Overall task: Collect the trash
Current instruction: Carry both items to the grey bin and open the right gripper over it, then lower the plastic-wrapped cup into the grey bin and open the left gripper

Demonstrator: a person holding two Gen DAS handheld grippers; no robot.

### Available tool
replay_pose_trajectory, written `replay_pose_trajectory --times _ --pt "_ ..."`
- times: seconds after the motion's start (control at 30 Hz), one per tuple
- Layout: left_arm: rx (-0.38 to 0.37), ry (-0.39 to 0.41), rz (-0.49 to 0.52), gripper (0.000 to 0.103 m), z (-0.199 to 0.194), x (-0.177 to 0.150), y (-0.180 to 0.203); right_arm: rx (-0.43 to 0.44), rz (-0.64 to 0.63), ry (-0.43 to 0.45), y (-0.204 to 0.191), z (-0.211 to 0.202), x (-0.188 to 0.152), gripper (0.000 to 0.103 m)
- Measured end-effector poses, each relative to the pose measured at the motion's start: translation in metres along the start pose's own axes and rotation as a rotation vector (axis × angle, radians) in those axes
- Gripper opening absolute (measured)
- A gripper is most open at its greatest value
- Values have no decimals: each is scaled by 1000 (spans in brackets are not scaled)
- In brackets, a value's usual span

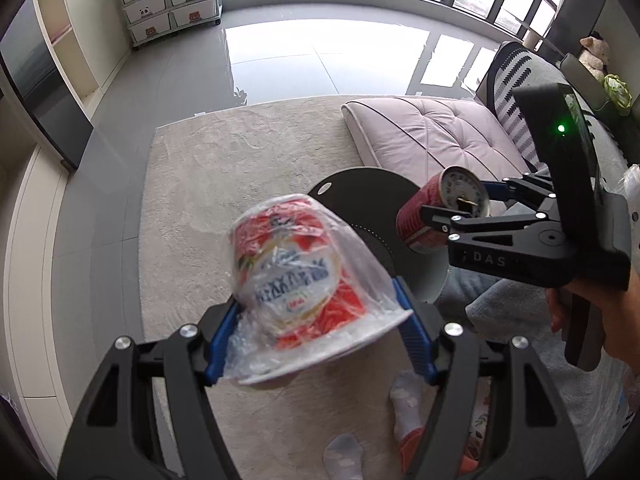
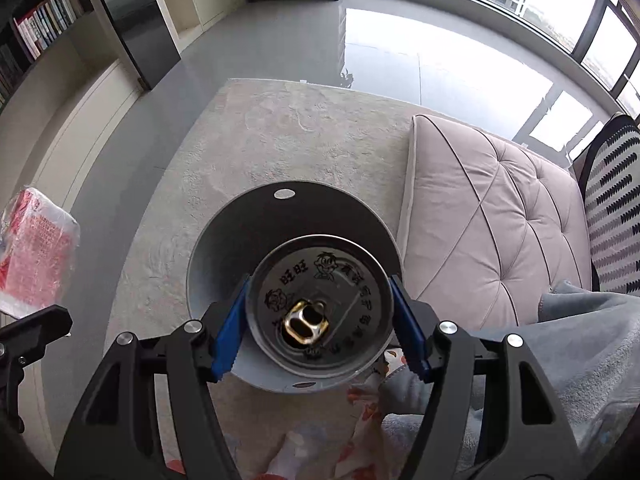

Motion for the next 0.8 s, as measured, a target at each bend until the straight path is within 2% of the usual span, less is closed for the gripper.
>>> replay_pose_trajectory --times 0.17,0.43,0.8 --pt "2 -18 20 69 10 2 11 17 -16 -2 6 0 -2 65" --pt "-2 -29 40 69 22 14 25 39 -17 15 14 -21 -7 68" --pt "6 -63 79 71 63 39 41 47 14 38 30 -36 -10 68"
Point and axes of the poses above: each gripper's, at about its wrist camera, not at the fingertips, and z roughly the way its jaws point, y to its right, x to its top, the point moved 3 cm from there along z, roughly the way its jaws point, and after that the axes turned 10 degrees about -y, right-handed, at the moved point
